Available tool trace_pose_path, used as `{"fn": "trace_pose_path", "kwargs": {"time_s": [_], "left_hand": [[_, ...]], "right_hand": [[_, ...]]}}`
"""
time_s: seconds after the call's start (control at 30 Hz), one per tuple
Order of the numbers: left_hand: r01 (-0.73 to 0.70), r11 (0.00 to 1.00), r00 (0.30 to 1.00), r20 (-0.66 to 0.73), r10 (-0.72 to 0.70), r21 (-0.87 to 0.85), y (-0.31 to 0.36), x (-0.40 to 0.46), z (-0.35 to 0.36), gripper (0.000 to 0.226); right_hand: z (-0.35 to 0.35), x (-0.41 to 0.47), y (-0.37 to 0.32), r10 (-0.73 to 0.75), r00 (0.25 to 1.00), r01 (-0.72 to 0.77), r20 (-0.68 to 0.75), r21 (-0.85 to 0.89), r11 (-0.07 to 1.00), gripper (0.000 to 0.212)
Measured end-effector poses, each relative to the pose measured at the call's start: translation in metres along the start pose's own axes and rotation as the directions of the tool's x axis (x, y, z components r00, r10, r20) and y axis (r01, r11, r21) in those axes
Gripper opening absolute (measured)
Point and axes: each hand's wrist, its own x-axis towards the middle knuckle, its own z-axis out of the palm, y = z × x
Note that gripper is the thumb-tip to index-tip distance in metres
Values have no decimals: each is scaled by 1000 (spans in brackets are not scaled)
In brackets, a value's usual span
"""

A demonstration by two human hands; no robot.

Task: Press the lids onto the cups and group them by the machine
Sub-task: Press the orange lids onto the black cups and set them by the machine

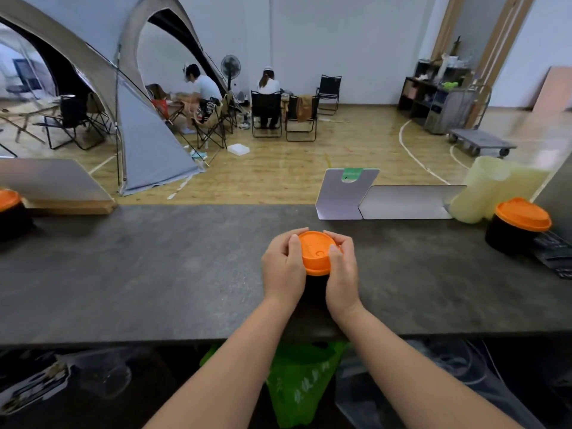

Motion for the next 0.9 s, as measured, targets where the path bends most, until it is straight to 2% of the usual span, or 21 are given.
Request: {"fn": "trace_pose_path", "kwargs": {"time_s": [0.07, 0.13, 0.2, 0.27, 0.33, 0.43, 0.67, 0.9], "left_hand": [[-20, 998, 995, -96, 25, 52, 2, -5, 0, 23], [-1, 1000, 991, -137, 2, 3, 7, -14, 2, 22], [54, 993, 995, -81, -62, -104, 9, -20, 5, 26], [43, 994, 999, -10, -45, -98, 9, -24, 6, 29], [22, 996, 999, 33, -19, -90, 9, -25, 7, 29], [46, 989, 999, 25, -43, -137, 10, -27, 10, 28], [103, 952, 993, -26, -116, -288, 11, -20, 19, 36], [236, 891, 970, 35, -242, -387, 21, -14, 16, 23]], "right_hand": [[-3, 4, -3, 54, 998, -54, -35, 23, 998, 22], [-2, 7, -6, 86, 993, -87, -86, -5, 996, 6], [2, 6, -5, 75, 991, -80, -108, -38, 996, 17], [5, 3, -6, 65, 993, -70, -99, -47, 996, 36], [5, 2, -7, 57, 996, -59, -70, -28, 998, 43], [4, 2, -9, 55, 997, -56, -48, -3, 998, 39], [10, 6, -5, 81, 991, -73, -108, 70, 995, 36], [10, 4, -1, 114, 990, -100, -80, 160, 982, 28]]}}
